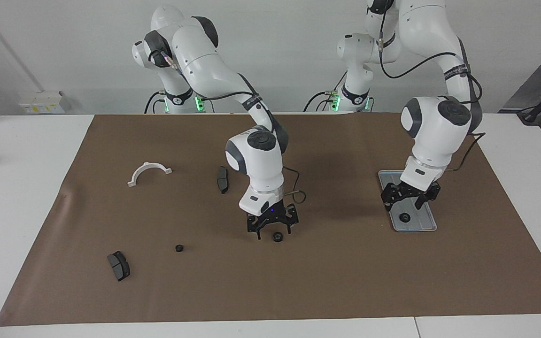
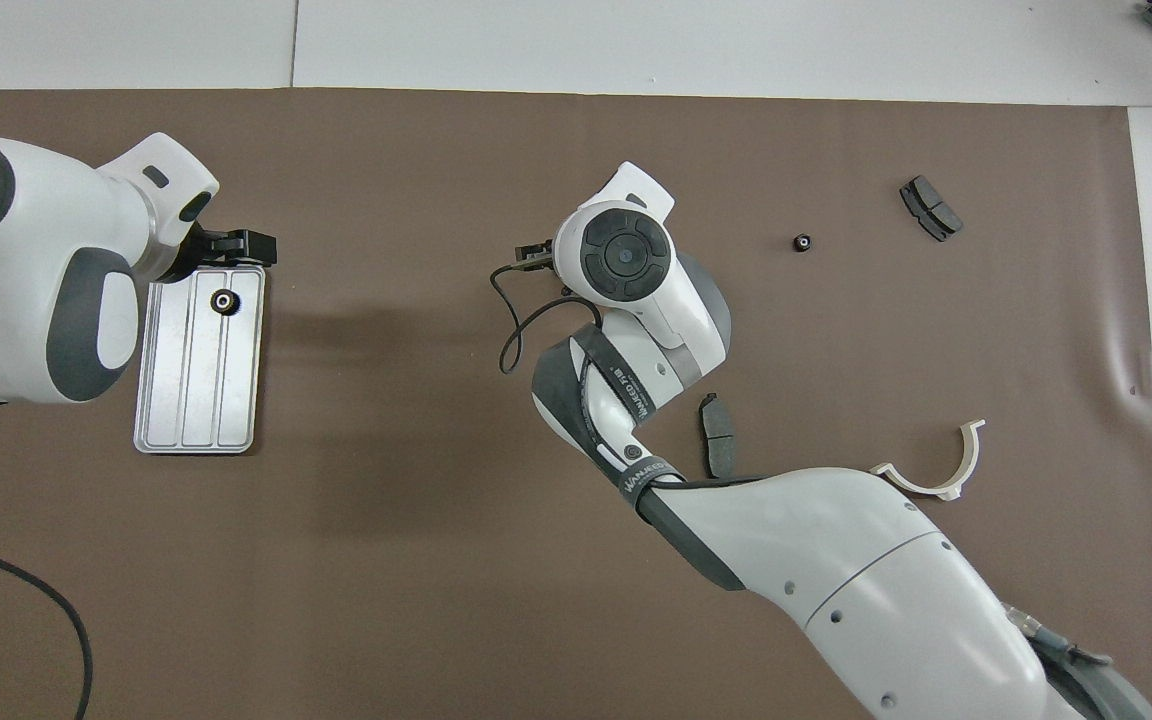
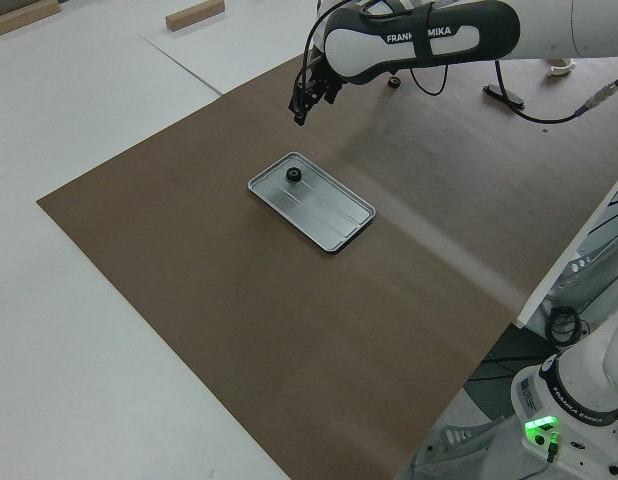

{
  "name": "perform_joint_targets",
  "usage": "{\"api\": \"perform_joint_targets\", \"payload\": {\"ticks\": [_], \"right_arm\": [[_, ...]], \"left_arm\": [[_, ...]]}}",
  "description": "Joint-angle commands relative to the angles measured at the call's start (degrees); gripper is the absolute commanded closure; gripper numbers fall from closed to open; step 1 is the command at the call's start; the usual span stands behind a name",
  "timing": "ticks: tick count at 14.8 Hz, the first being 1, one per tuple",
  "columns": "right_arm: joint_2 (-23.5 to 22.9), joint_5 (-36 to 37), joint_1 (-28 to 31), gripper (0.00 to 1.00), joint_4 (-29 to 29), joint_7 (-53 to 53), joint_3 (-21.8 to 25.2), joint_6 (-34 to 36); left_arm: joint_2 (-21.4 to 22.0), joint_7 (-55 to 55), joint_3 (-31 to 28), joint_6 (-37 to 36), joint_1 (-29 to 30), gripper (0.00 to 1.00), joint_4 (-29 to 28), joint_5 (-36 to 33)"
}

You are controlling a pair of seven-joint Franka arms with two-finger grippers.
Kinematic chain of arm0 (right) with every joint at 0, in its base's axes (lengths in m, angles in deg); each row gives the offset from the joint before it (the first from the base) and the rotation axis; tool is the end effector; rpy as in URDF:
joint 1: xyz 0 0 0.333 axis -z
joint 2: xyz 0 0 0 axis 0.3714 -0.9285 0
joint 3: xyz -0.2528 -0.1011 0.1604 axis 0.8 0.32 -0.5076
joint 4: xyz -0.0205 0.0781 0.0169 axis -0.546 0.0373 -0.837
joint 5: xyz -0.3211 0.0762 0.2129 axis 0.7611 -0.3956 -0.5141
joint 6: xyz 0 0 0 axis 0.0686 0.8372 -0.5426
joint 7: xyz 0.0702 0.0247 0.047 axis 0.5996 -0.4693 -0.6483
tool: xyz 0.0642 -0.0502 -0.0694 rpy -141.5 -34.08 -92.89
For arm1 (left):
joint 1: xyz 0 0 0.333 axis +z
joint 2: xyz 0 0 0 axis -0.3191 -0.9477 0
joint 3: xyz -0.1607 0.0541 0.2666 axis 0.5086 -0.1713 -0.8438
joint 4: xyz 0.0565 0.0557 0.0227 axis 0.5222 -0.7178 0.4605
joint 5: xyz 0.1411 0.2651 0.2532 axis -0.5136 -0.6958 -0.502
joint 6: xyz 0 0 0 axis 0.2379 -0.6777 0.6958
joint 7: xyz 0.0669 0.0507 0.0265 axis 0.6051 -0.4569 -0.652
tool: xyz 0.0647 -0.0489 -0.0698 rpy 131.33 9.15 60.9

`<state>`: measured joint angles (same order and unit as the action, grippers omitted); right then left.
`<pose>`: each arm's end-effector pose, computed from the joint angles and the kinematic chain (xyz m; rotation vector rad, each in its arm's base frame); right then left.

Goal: Place bearing gear from tray to pile

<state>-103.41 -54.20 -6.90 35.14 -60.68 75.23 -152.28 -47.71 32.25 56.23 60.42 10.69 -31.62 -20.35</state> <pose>0.6684 0.3773 0.3024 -3.0350 -0.2113 -0.5158 0.6385 -0.0589 0.4028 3.1137 -0.0364 0.2819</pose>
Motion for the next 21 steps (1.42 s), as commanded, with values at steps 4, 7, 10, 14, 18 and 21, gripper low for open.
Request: {"api": "perform_joint_targets", "payload": {"ticks": [4,7,10,14,18,21], "right_arm": [[-2.41,1.62,-0.39,0.01,-1.55,0.20,-0.19,-1.39],[-2.41,1.53,-0.39,0.28,-1.55,0.12,-0.19,-0.68],[-2.41,1.27,-0.39,0.45,-1.55,0.12,-0.19,-0.68],[-2.32,1.01,-0.39,0.46,-1.46,0.12,-0.19,-0.60],[-2.14,0.92,-0.48,0.46,-1.28,0.12,-1.51,-0.33],[-2.14,1.09,-0.39,0.46,-1.19,0.12,-1.51,-0.33]], "left_arm": [[-0.66,4.59,0.59,3.31,3.79,0.00,-3.45,0.80],[-3.55,4.94,0.59,10.94,3.88,0.00,-6.78,0.80],[-4.44,5.03,0.68,12.11,5.36,0.01,-7.58,0.98],[-5.85,5.21,0.76,14.57,6.69,0.06,-7.50,1.07],[-6.02,5.03,0.85,17.29,5.81,0.13,-9.16,1.07],[-5.94,5.03,0.85,18.88,5.81,0.19,-10.49,1.07]]}}
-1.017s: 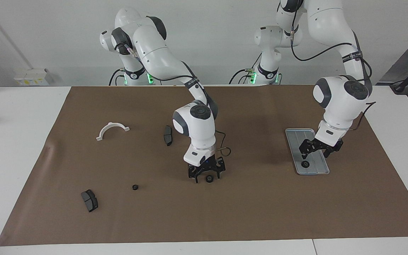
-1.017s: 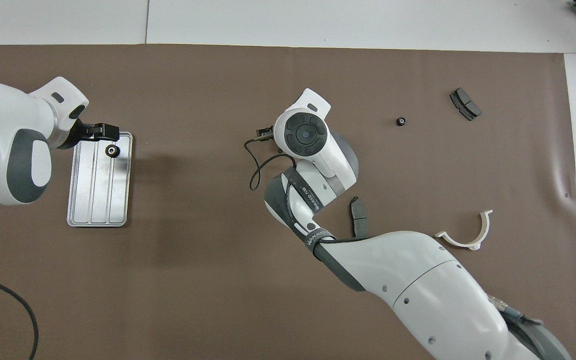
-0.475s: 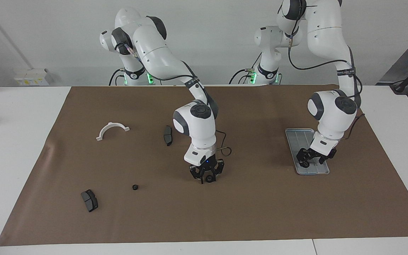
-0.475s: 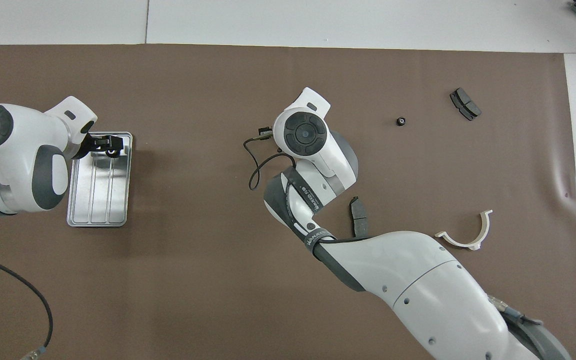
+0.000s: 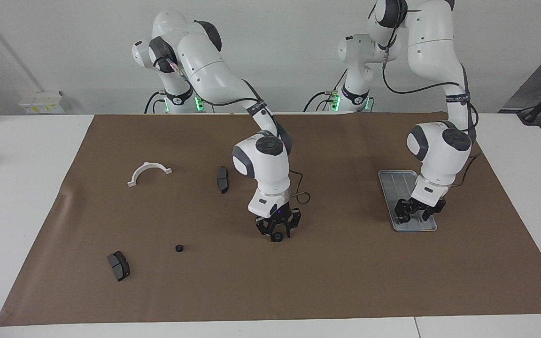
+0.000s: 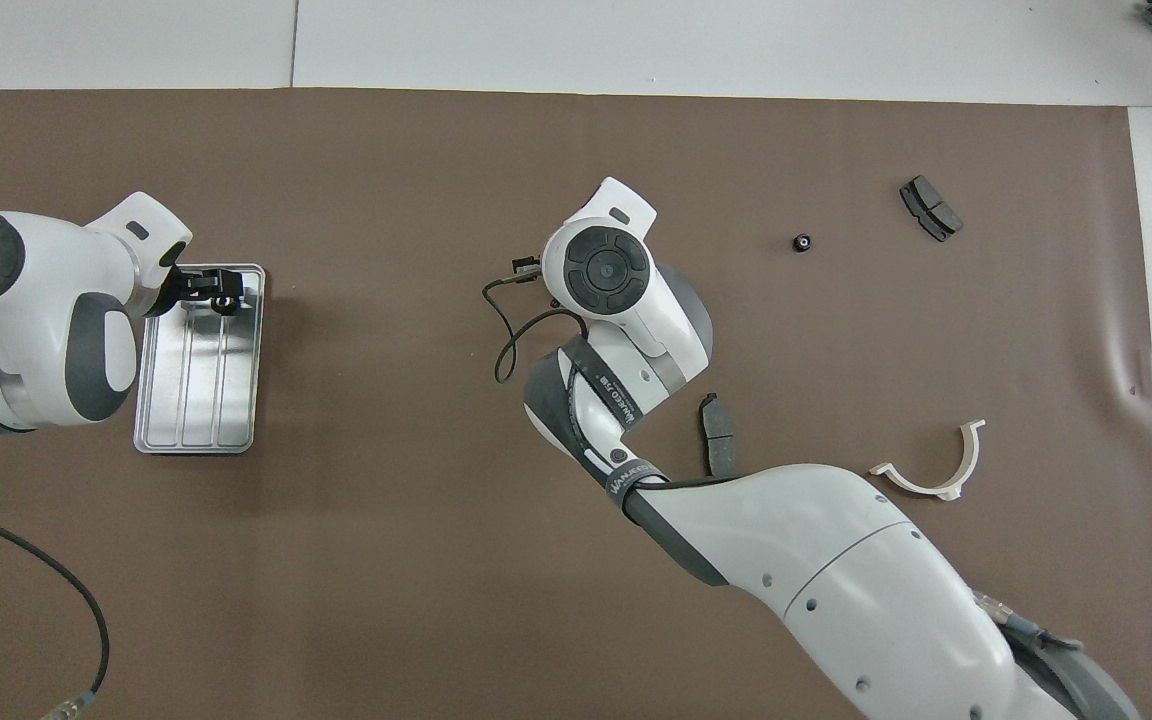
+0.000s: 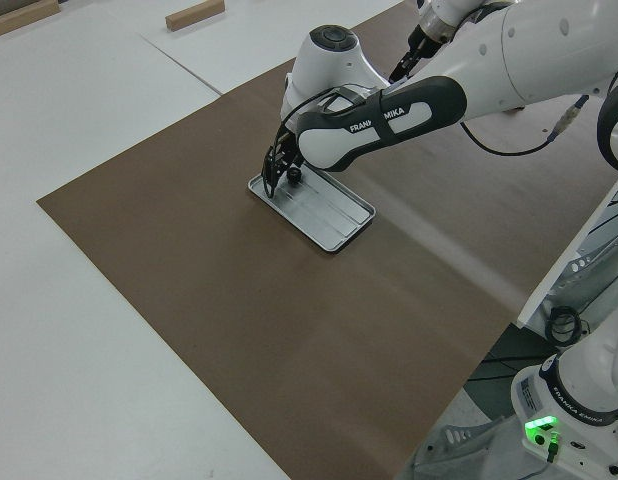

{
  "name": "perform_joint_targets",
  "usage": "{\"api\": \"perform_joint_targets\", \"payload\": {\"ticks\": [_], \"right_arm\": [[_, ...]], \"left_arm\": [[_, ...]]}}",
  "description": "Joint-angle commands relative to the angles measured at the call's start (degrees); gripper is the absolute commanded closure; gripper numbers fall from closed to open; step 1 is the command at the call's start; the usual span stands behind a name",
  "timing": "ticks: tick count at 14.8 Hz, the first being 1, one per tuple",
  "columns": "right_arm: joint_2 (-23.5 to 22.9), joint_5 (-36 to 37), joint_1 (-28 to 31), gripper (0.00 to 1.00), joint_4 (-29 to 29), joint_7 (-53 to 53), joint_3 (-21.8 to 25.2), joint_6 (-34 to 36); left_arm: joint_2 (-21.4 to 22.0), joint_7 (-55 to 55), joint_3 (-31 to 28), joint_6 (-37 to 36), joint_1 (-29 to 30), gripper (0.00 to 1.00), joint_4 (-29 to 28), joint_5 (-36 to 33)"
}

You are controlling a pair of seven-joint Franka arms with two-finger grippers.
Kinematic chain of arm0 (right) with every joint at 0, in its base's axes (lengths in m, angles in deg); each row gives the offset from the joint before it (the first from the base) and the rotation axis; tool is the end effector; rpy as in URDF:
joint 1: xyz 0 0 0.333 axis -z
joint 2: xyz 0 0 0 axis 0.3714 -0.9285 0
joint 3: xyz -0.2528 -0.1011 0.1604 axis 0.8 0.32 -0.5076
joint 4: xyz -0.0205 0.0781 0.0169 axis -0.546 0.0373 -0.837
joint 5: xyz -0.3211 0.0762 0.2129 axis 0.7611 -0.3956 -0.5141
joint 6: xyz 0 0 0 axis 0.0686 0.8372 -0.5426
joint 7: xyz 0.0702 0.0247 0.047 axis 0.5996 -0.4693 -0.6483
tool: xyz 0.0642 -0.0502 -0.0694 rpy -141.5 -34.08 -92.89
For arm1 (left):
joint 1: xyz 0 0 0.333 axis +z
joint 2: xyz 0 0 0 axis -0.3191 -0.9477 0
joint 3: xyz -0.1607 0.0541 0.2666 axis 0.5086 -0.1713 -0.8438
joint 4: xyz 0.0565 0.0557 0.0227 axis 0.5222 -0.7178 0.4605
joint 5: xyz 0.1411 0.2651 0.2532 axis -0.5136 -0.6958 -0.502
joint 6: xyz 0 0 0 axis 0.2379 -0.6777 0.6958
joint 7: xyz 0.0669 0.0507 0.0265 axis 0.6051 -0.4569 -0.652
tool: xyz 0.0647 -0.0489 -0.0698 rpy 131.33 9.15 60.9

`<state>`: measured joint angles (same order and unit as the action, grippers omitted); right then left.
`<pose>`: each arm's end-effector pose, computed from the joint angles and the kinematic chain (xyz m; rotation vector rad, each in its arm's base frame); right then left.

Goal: Place bearing gear from tray to pile

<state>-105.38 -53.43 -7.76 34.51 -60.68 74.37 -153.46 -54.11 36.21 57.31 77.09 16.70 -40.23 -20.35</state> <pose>0.6601 0.3962 0.2839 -3.0259 -0.2638 -0.5085 0.6295 -0.0019 0.2937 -3.1234 0.0050 -0.3291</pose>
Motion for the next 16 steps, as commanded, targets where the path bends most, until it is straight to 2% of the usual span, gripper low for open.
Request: {"api": "perform_joint_targets", "payload": {"ticks": [1,2,4,5,6,7,9,11,14,16], "right_arm": [[-0.17,0.41,0.47,0.46,-0.57,0.12,-0.74,0.85],[-0.08,0.50,0.55,0.46,-0.48,0.03,-0.65,0.85],[0.00,0.59,0.55,0.49,-0.39,-0.23,-0.74,1.38],[0.09,0.59,0.55,0.64,-0.30,-0.76,-0.74,1.73],[0.09,0.59,0.55,0.95,-0.30,-1.20,-0.74,1.99],[0.18,0.50,0.47,1.00,-0.39,-1.20,-0.74,2.17],[0.18,0.50,0.73,1.00,-0.48,-1.29,-0.74,2.26],[0.27,0.24,0.99,1.00,-1.09,-1.29,-0.74,4.44],[3.77,0.06,2.83,1.00,-1.01,-1.38,-0.65,8.22],[7.46,0.06,5.11,1.00,0.39,-1.38,-0.65,11.82]], "left_arm": [[0.47,0.89,-0.24,2.22,-0.20,0.25,-1.87,1.07],[0.47,0.37,-0.15,1.95,-0.29,0.38,-1.61,1.07],[0.56,-0.08,-0.15,1.43,-1.08,0.53,-1.43,1.15],[0.65,-0.17,-0.15,1.08,-1.17,0.55,-1.61,1.15],[0.73,-0.25,-0.15,0.64,-1.25,0.59,-1.61,1.15],[1.00,-0.43,-0.24,-0.06,-1.52,0.68,-1.61,1.15],[2.22,-1.05,-0.24,-1.73,-1.43,0.87,-1.61,1.15],[4.06,-0.78,-0.41,-3.31,-1.34,0.99,-1.61,1.15],[7.23,-0.78,-0.41,-6.30,-1.43,1.00,-1.09,1.07],[7.76,-0.87,-0.50,-6.66,-2.56,1.00,0.40,0.63]]}}
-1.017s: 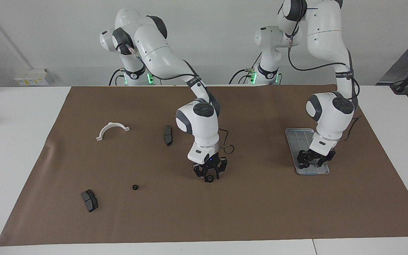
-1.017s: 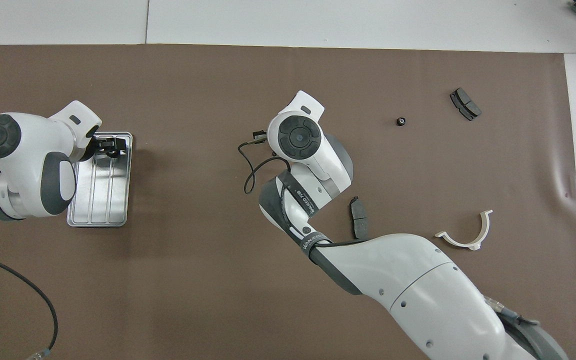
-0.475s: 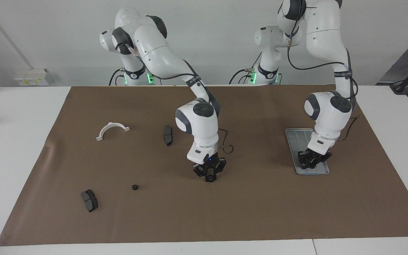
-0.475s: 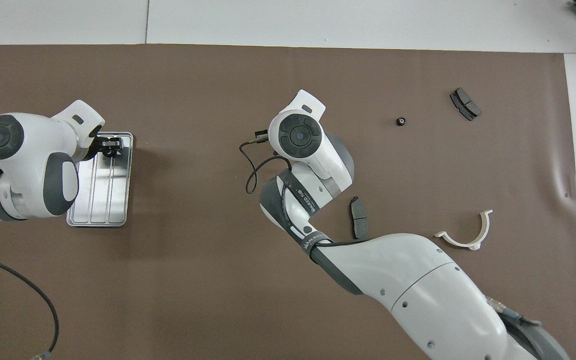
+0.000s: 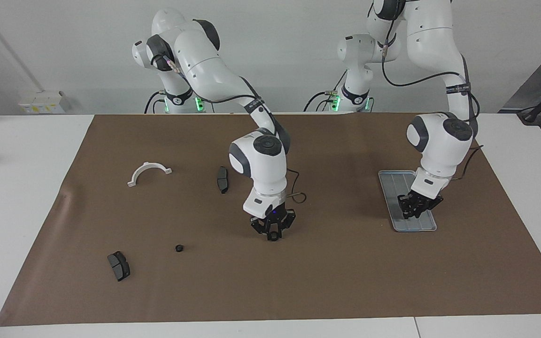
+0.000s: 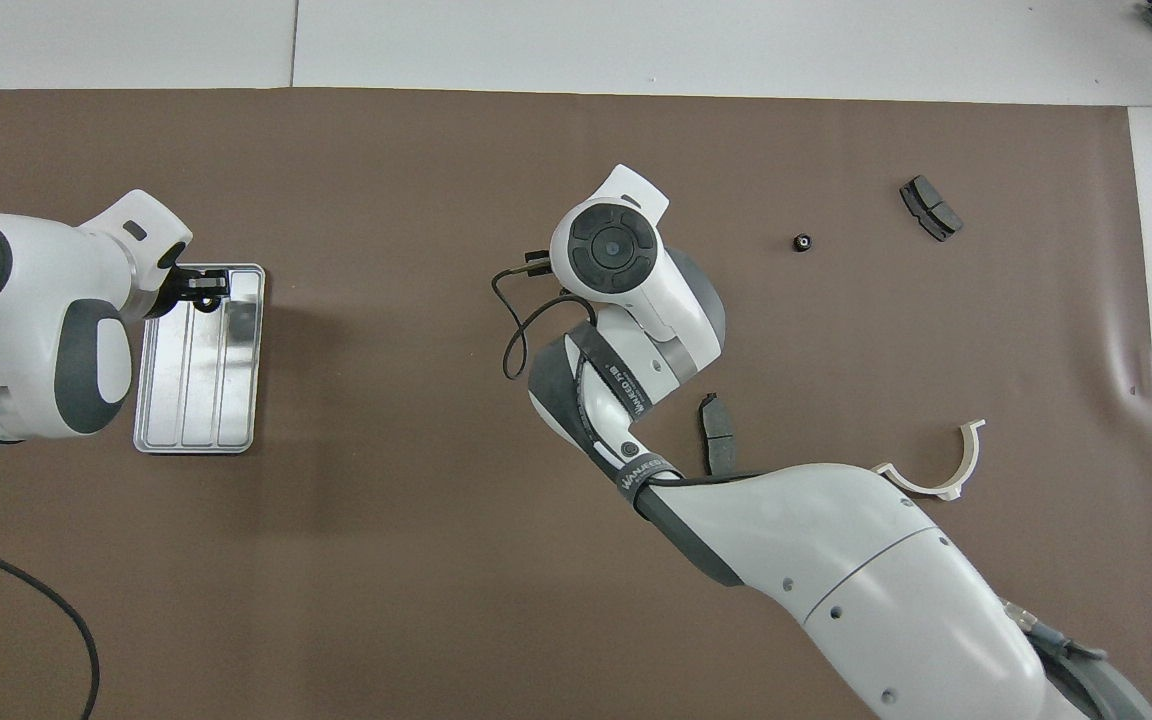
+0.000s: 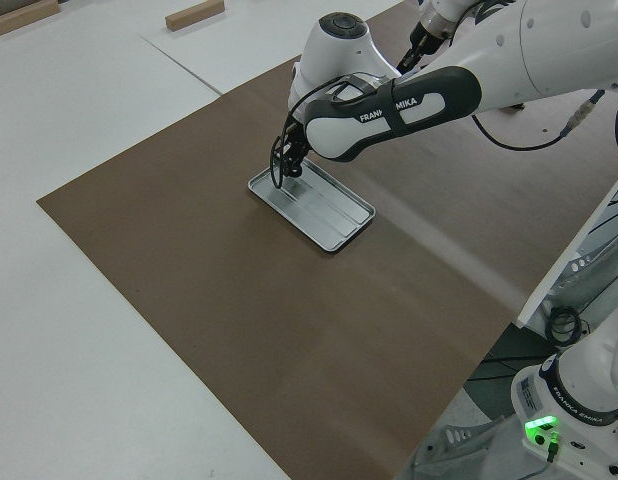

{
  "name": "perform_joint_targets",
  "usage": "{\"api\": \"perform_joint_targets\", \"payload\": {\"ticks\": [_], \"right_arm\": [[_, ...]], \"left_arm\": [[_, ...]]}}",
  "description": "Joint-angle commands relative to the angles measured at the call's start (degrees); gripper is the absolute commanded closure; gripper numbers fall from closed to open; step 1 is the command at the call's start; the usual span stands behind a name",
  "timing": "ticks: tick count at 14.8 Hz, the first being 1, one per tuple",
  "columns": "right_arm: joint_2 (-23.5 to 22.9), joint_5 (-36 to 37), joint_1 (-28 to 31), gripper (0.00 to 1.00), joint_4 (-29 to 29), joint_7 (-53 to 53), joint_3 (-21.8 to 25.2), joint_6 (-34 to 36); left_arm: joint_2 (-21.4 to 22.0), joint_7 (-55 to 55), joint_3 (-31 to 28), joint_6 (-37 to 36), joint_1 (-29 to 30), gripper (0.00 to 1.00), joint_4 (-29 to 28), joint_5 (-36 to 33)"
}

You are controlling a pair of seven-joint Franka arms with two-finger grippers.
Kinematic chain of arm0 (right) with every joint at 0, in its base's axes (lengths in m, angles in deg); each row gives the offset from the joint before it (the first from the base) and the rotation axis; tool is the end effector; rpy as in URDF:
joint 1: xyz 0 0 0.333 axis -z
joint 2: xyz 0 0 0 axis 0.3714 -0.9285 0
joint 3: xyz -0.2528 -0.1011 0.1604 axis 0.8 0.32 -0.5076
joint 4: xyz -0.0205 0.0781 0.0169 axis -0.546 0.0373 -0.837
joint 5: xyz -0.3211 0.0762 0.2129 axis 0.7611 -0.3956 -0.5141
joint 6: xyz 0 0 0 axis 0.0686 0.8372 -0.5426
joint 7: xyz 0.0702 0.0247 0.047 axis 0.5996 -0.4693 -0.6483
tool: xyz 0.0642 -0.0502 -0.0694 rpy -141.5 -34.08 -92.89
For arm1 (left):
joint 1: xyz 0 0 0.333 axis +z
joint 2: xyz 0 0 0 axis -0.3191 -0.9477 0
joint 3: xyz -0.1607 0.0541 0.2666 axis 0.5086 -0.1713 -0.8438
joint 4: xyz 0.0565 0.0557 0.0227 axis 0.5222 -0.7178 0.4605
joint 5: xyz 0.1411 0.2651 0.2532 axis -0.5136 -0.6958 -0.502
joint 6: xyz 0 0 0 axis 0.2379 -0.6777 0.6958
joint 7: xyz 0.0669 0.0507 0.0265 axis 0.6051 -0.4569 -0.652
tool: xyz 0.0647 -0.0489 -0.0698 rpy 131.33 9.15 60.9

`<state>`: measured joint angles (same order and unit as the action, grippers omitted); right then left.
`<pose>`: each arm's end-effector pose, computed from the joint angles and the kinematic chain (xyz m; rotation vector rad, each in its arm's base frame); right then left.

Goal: Place bearing gear from tray to pile

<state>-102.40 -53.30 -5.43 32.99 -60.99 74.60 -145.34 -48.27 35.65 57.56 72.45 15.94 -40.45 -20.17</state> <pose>0.6749 0.3621 0.3207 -3.0946 -0.1920 -0.4450 0.6227 -0.0129 0.3469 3.1119 -0.0129 0.3546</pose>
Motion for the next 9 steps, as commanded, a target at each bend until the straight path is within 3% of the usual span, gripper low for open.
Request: {"api": "perform_joint_targets", "payload": {"ticks": [1,5,9], "right_arm": [[6.84,-0.08,4.53,1.00,4.18,-2.03,-0.88,4.59],[17.57,-0.25,14.28,1.00,18.41,-18.07,-1.05,4.33],[21.01,-2.35,22.20,1.00,27.03,-29.96,-1.05,1.45]], "left_arm": [[1.58,-0.48,-0.83,-2.02,-3.81,1.00,1.50,-0.43],[-2.46,-7.84,-0.83,-1.50,-10.22,1.00,8.18,-0.96],[-5.72,-17.06,-0.92,-1.50,-17.61,1.00,12.40,-3.41]]}}
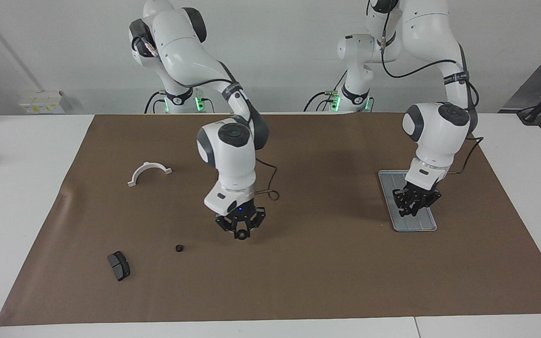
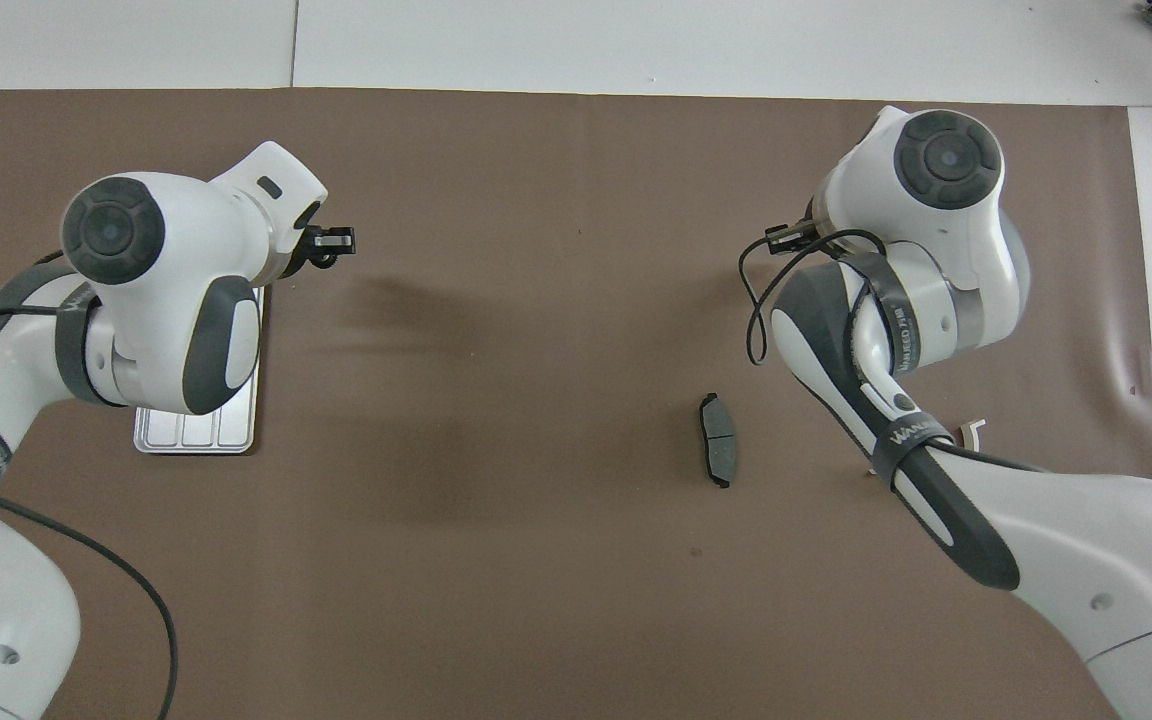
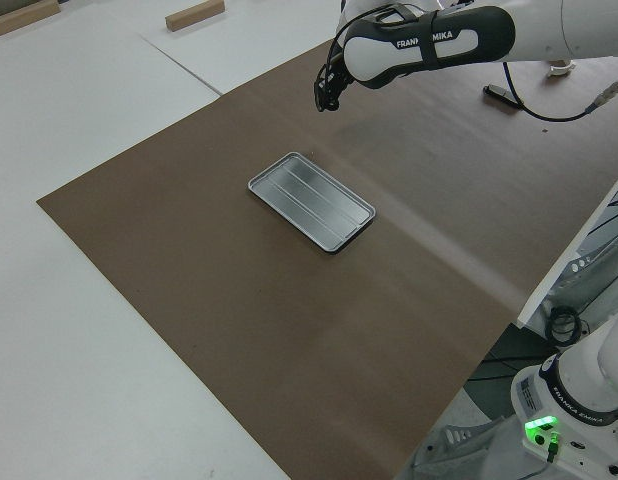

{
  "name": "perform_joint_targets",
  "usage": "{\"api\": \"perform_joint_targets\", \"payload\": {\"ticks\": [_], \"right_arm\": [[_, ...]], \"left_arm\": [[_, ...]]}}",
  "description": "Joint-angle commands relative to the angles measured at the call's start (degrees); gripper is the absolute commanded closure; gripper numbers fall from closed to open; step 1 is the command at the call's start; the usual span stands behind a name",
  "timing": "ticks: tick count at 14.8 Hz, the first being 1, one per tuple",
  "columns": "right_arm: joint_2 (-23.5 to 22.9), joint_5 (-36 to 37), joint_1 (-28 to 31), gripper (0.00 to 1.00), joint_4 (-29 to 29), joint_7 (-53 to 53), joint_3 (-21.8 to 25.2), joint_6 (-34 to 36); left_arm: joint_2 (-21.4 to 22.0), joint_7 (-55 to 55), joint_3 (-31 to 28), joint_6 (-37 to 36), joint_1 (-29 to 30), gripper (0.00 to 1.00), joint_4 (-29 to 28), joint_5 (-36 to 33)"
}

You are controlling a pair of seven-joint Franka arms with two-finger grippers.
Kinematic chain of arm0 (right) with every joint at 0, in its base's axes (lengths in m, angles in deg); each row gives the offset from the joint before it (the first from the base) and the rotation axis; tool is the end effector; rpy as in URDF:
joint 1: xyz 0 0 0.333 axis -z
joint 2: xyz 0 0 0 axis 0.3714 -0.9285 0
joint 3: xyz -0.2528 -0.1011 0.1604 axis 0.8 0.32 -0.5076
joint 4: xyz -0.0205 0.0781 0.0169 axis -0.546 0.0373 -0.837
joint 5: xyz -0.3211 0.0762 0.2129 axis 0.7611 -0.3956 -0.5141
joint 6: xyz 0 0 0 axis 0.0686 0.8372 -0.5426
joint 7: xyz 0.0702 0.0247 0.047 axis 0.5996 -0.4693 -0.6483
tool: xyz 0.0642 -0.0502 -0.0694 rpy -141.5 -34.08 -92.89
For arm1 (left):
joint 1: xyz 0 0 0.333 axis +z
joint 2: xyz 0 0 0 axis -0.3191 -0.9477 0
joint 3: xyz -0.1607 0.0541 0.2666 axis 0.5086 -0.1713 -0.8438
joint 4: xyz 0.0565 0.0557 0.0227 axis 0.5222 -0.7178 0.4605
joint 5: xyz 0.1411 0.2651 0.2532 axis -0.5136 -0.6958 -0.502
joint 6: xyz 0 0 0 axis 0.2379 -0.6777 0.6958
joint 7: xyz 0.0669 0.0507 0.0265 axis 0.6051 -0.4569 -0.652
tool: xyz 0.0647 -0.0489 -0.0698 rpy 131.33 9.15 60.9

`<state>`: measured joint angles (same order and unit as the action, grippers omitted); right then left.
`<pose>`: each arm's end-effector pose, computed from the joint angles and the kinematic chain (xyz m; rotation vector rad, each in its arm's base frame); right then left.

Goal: Place bearing gear from tray to pile

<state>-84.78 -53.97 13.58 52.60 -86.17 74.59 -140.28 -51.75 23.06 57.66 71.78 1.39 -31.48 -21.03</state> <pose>0.6763 0.1103 0.3697 3.0039 0.3431 0.2205 0.6369 -0.1813 0.3800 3.0329 -0.0853 0.4627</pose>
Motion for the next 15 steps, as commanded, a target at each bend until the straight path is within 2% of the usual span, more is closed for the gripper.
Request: {"api": "perform_joint_targets", "payload": {"ticks": [1,2,4,9,10,11,12,15], "right_arm": [[4.27,-2.38,5.13,1.00,10.32,-7.68,-1.05,-5.89],[5.23,-3.60,7.67,1.00,14.44,-11.01,-1.05,-9.56],[5.25,-4.49,9.27,1.00,17.11,-12.10,-1.05,-12.66],[4.81,-4.58,11.91,1.00,17.99,-16.14,-1.05,-14.08],[4.72,-4.58,11.92,0.80,18.00,-16.06,-1.05,-14.17],[4.63,-4.67,11.83,0.20,18.00,-15.71,-1.05,-14.17],[4.63,-5.19,11.83,0.00,17.91,-15.62,-1.05,-14.00],[5.15,-6.52,10.95,0.00,17.21,-15.35,-1.05,-13.56]], "left_arm": [[-4.07,-8.07,-1.02,-0.91,-4.91,1.00,5.88,-4.30],[-6.96,-13.33,-0.93,-1.43,-7.28,1.00,10.77,-5.10],[-8.39,-15.31,-0.93,-1.44,-10.01,1.00,12.23,-4.76],[-14.19,-20.76,-0.93,-1.35,-14.07,1.00,19.25,-4.76],[-14.28,-21.64,-0.76,-1.18,-14.16,1.00,19.35,-4.41],[-14.37,-22.60,-0.58,-0.65,-14.68,1.00,19.17,-4.32],[-14.55,-23.05,-0.58,-0.48,-15.47,1.00,19.26,-4.06],[-14.64,-23.14,-0.32,1.36,-16.18,1.00,18.74,-2.83]]}}
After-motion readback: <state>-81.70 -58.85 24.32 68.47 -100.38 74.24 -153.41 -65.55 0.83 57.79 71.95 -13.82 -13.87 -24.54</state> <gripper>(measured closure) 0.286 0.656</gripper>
